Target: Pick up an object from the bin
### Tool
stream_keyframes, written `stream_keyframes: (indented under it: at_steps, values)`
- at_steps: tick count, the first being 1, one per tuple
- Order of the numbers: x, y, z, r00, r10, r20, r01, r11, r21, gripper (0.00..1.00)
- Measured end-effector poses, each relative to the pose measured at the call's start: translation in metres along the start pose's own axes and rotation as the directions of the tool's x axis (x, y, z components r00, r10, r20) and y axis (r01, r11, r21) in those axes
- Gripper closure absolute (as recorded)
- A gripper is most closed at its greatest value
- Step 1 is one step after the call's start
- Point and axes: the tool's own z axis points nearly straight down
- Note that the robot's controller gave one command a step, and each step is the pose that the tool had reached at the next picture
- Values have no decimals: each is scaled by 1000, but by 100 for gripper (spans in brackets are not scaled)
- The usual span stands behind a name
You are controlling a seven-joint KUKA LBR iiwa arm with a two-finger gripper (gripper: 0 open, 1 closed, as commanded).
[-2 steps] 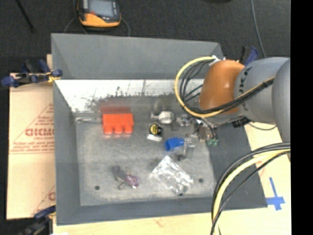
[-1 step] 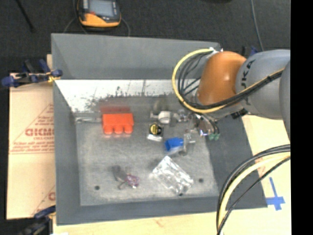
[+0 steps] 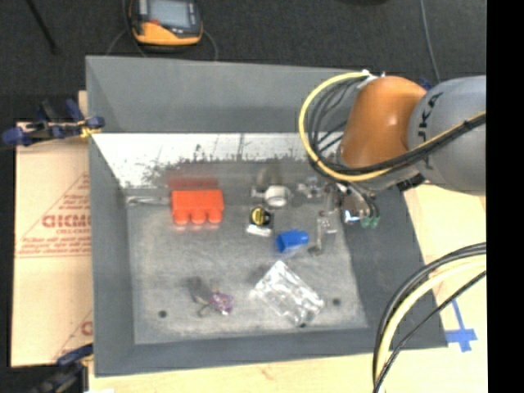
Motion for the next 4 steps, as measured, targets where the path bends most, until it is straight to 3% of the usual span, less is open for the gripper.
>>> stream_keyframes:
  at_steps: [1,2,3,4]
  values:
    - [5,2,56,1000,-9,-7,9,1000,-1,0]
    - [3,1,54,1000,-8,-2,8,1000,0,0]
    - [3,1,54,1000,-9,-2,9,1000,0,100]
    - [1,-1,49,1000,-8,-1,8,1000,0,100]
